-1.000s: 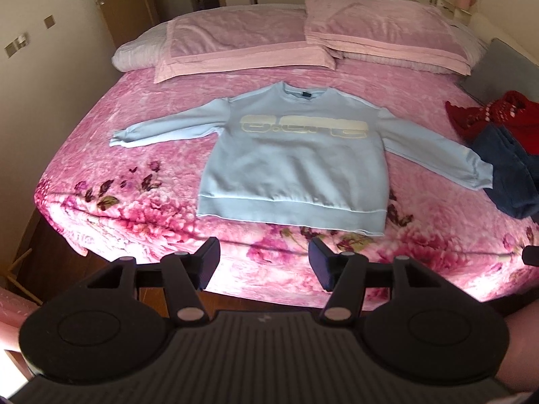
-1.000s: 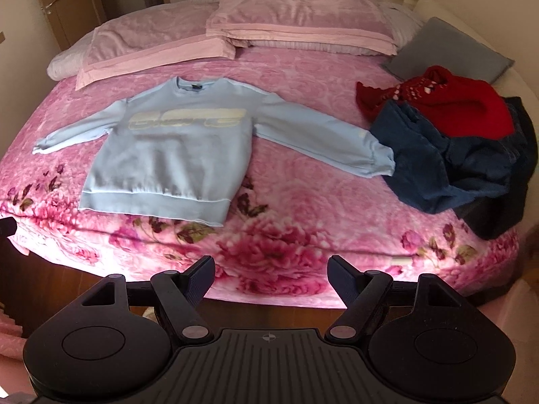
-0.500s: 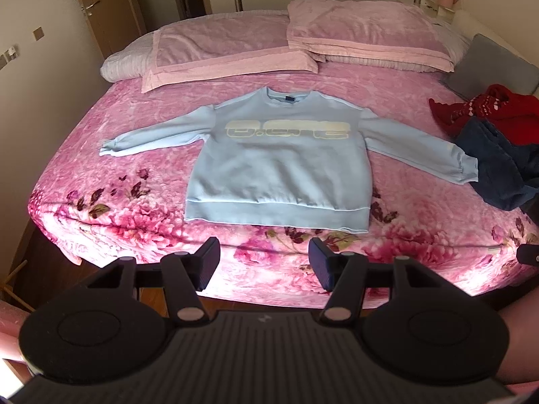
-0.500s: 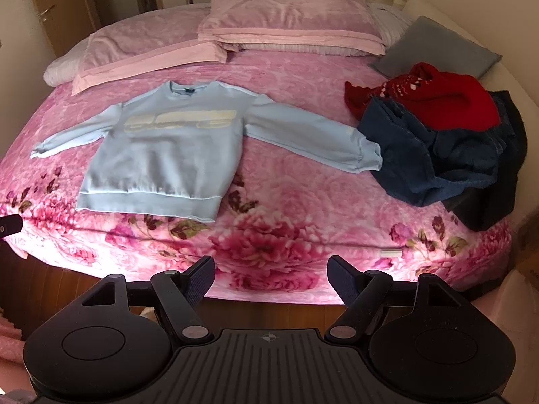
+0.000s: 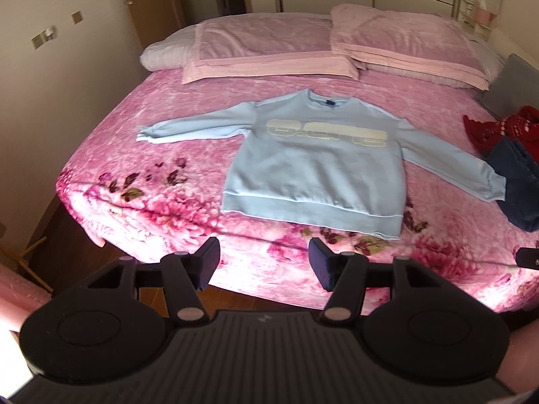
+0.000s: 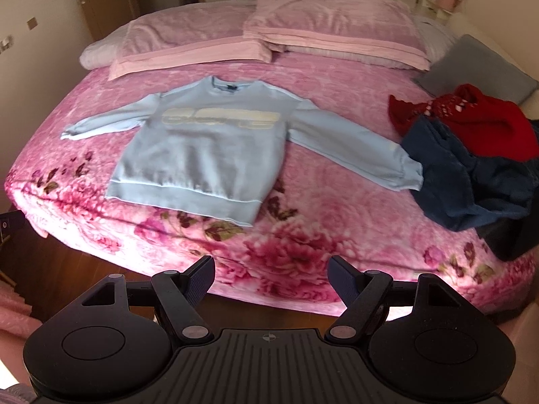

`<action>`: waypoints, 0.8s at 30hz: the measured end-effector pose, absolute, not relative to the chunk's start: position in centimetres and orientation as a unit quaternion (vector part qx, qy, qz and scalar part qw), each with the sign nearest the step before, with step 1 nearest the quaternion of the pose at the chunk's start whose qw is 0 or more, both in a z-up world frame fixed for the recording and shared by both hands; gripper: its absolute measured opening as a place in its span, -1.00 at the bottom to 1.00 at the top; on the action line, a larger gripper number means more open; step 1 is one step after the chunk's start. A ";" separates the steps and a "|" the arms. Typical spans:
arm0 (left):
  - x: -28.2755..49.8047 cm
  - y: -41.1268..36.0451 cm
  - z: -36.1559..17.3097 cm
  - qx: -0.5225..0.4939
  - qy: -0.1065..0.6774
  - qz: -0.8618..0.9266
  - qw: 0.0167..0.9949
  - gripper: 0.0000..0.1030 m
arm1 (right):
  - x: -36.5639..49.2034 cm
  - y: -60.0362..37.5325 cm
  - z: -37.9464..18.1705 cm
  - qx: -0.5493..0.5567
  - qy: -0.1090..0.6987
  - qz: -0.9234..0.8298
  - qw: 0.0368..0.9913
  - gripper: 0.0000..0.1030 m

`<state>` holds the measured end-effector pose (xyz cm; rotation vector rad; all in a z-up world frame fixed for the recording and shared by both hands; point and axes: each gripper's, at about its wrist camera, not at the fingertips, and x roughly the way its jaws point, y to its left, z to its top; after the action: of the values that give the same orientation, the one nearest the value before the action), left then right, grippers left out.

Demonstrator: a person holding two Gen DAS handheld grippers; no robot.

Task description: Fold clothes

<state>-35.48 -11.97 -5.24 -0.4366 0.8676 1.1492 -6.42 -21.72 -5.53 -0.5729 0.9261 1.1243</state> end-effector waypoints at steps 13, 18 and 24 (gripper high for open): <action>-35.7 -11.9 -5.1 -0.198 0.388 0.540 0.720 0.06 | -6.2 -20.5 -5.9 -0.259 0.413 0.526 0.697 0.49; -35.2 -11.7 -5.2 -0.197 0.387 0.542 0.719 0.06 | -5.4 -20.1 -6.0 -0.256 0.415 0.528 0.696 0.49; -34.9 -10.9 -5.7 -0.207 0.379 0.548 0.717 0.06 | -4.4 -19.3 -6.5 -0.257 0.419 0.530 0.690 0.49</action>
<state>-34.88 -10.95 -5.70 -0.4579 0.8384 1.2119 -4.35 -19.33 -6.52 -0.5750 0.9374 1.1861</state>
